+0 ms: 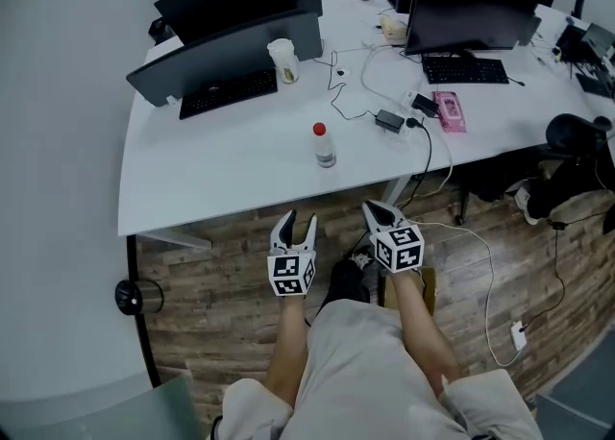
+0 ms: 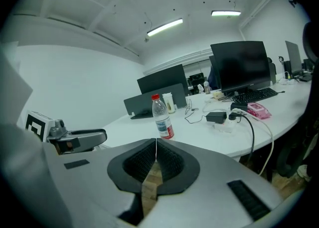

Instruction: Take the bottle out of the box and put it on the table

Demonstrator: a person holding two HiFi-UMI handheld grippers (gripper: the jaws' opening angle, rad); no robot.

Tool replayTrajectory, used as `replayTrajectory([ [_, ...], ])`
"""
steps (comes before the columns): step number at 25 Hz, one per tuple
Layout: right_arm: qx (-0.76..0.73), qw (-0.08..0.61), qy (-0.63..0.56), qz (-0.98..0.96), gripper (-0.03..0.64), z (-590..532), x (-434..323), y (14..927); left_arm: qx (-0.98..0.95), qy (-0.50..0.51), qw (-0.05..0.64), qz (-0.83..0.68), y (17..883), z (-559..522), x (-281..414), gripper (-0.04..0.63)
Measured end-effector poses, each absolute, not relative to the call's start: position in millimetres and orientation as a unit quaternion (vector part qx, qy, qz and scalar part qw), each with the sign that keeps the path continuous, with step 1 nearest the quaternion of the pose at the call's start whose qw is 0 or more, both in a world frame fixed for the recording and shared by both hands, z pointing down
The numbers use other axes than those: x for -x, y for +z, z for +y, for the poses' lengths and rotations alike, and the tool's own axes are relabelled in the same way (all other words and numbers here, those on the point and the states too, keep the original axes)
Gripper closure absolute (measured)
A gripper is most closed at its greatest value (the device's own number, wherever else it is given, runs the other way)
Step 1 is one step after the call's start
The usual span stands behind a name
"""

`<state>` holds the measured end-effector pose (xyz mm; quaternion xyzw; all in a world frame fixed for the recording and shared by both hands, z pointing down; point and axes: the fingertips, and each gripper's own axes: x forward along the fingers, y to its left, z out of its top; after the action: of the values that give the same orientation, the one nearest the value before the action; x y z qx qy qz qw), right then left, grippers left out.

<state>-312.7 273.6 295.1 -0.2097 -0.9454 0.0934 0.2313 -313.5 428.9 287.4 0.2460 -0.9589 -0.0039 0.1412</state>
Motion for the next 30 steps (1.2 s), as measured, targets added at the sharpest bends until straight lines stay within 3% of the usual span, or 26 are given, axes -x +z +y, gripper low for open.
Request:
replayTrajectory([
  [12, 0.201, 0.215, 0.106, -0.95, 0.577, 272, 276, 294, -0.254, -0.014, 0.149, -0.956, 289, 435, 263, 0.574],
  [30, 0.218, 0.21, 0.077, -0.95, 0.577, 296, 271, 287, -0.254, -0.012, 0.156, -0.954, 281, 444, 246, 0.58],
])
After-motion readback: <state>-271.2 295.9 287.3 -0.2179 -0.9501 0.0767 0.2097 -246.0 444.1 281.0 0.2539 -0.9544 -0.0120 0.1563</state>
